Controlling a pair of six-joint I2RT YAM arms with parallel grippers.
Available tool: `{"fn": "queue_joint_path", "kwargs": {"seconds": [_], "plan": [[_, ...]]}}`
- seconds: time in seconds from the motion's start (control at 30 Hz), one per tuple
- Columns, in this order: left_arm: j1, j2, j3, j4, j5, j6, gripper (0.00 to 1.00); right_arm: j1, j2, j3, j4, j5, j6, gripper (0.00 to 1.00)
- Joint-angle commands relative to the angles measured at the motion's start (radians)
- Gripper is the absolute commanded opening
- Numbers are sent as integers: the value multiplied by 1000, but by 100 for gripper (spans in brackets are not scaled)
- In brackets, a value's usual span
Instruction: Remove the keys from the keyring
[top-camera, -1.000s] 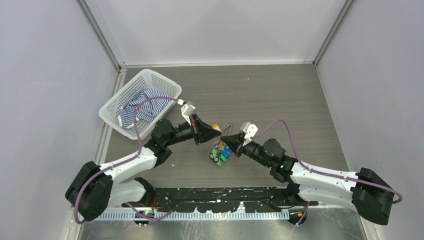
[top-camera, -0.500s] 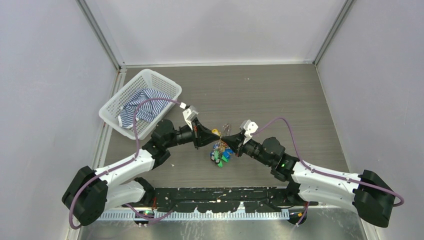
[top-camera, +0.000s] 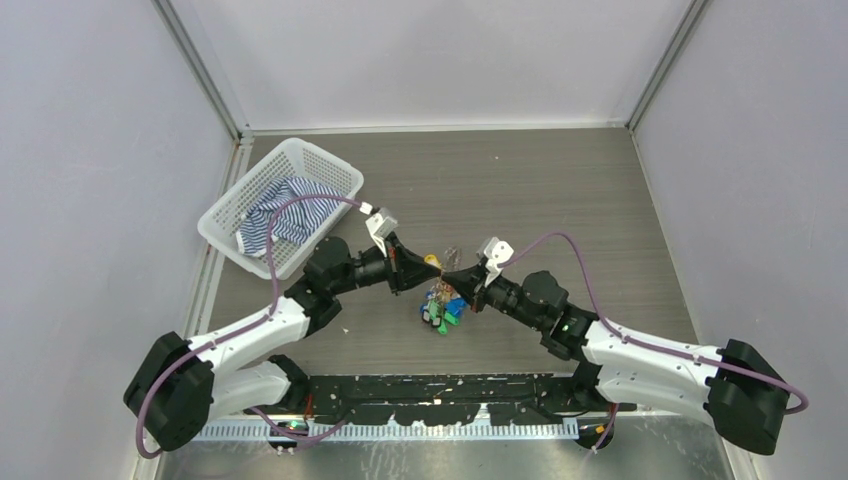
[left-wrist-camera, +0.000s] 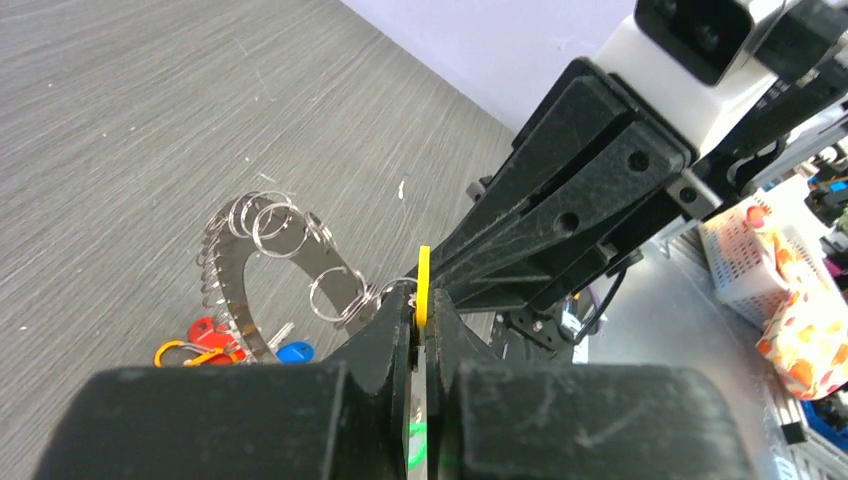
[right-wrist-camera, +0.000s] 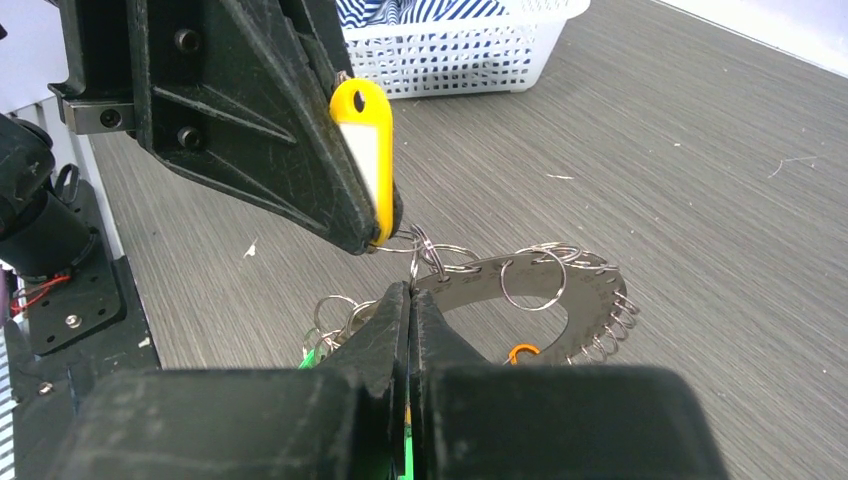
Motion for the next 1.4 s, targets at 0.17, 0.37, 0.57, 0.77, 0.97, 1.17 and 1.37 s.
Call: {"fn": "queue_joint_path", "kwargs": {"seconds": [0.17, 0.37, 0.57, 0.77, 0.97, 1.17, 1.37], "plan": [[-79, -19, 61, 48, -175, -117, 0, -5, 30, 94, 96, -47, -22, 1], [-110, -43, 57, -10, -337, -104, 0, -5, 14, 91, 95, -52, -20, 1], [-119, -58, 67, -45, -368, -105, 1, -5, 18, 91, 89, -20, -22, 1], [-119, -83, 45, -70, -364, -87, 11, -6, 24, 101, 66, 54, -40, 1], [-120, -87, 37, -81, -366, -76, 15, -4, 28, 101, 64, 66, -47, 1], [-119, -93, 33, -97, -367, -66, 16, -5, 34, 101, 63, 86, -57, 1], [-117, -119, 68, -188, -400, -40, 13, -3, 44, 104, 62, 76, -82, 1]]}}
